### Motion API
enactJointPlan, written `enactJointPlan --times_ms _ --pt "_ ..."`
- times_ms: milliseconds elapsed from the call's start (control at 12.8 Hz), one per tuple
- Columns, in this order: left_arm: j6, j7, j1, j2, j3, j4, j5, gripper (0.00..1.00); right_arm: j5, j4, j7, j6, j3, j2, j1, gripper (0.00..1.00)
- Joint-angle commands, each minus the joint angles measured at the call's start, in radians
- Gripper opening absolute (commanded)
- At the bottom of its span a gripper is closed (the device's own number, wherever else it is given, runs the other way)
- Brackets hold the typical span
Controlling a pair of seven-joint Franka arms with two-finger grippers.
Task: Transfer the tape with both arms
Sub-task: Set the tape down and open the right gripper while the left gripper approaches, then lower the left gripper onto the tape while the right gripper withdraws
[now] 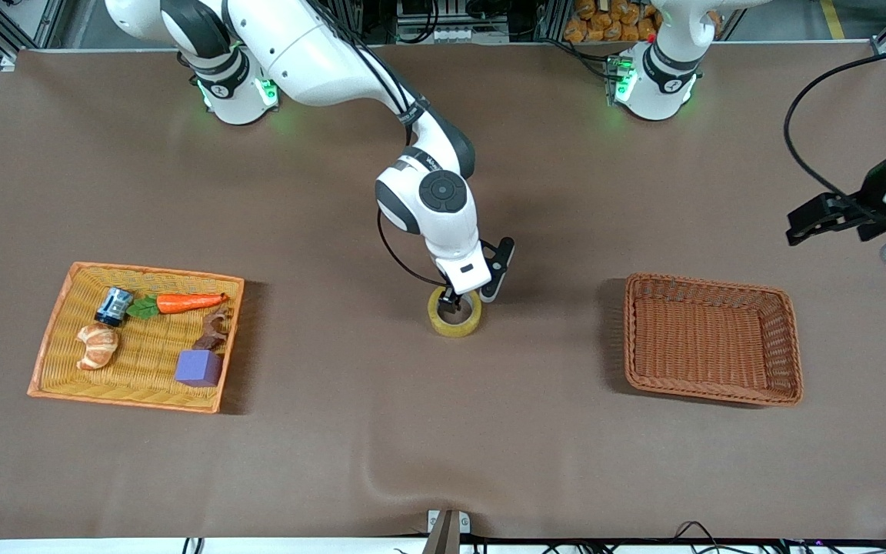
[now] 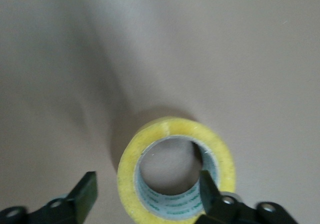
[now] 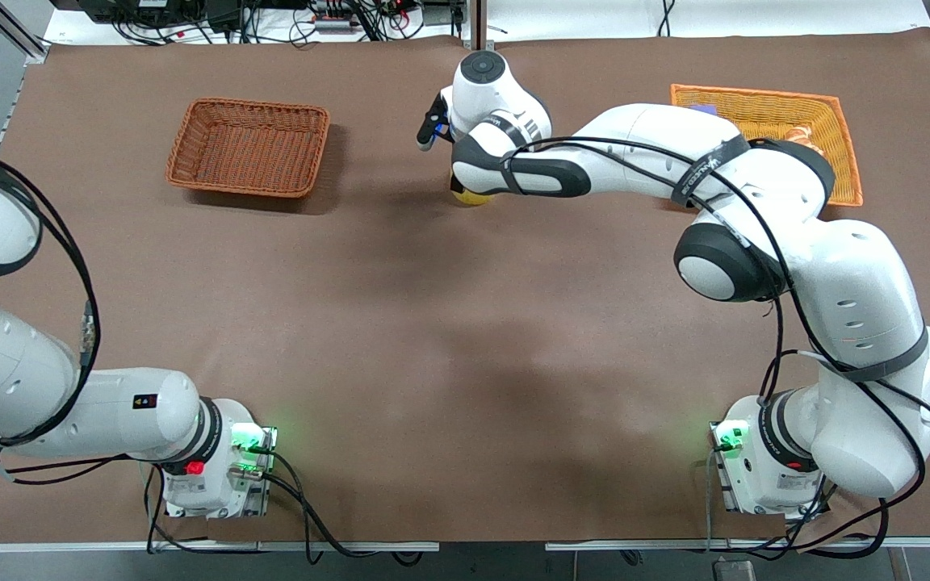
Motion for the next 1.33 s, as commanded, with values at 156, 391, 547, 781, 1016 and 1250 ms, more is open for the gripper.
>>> enactJointPlan --times_ms 156,391,547,781,1016,1250 --pt "0.152 -0.258 -0.200 0.131 0.000 0.012 0.016 1.00 0.006 -0.010 0.007 -0.117 0.000 -0.118 -0.125 1.00" --pt "0.255 -0.358 -0.273 0.204 -0.001 0.012 0.009 1.00 0.013 -0.011 0.013 -0.222 0.000 -0.184 -0.261 1.00" --pt "0.332 -0.365 -0.330 0.262 0.000 0.012 0.009 1.00 0.011 -0.056 0.004 -0.301 -0.003 -0.245 -0.363 1.00" --pt "0.433 -0.461 -0.396 0.355 -0.001 0.012 0.006 1.00 0.013 -0.184 0.009 -0.325 -0.001 -0.366 -0.556 1.00" --pt "0.545 -0.613 -0.500 0.443 0.000 0.015 -0.001 1.00 0.011 -0.344 0.012 -0.325 -0.003 -0.550 -0.686 1.00" --pt "0.590 -0.671 -0.554 0.526 0.000 0.059 -0.002 1.00 0.013 -0.465 0.094 -0.329 -0.004 -0.716 -0.797 1.00"
